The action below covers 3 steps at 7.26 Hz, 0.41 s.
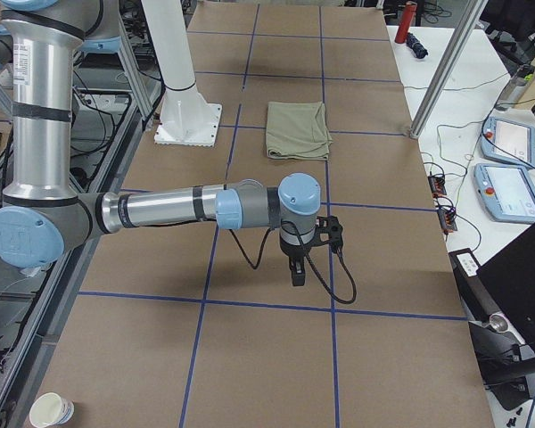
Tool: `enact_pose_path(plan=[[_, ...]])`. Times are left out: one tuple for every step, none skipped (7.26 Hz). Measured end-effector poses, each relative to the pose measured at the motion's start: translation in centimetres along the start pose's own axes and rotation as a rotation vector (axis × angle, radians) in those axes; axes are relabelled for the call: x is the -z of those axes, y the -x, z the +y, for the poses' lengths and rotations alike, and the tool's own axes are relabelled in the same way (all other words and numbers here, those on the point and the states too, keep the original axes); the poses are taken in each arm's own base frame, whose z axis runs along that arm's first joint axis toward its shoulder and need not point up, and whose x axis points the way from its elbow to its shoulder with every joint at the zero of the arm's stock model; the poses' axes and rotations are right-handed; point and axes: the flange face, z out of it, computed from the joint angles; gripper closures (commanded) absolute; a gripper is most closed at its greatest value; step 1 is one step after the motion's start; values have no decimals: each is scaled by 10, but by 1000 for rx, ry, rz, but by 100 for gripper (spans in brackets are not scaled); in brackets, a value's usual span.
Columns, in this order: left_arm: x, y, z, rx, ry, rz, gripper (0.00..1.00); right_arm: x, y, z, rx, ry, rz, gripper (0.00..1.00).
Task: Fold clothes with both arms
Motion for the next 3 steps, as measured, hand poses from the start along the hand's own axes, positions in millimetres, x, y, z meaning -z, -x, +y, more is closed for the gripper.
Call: enact_pose_path(plan=[[0, 0, 0, 0, 0, -1, 0, -1, 0, 0, -1, 1, -1, 0], [1, -1, 0, -2, -2, -1, 0, -1, 0, 0, -2, 1, -1, 0], [2, -2, 0, -5, -4, -2, 0, -1, -1, 0, -4, 2, 0, 0]])
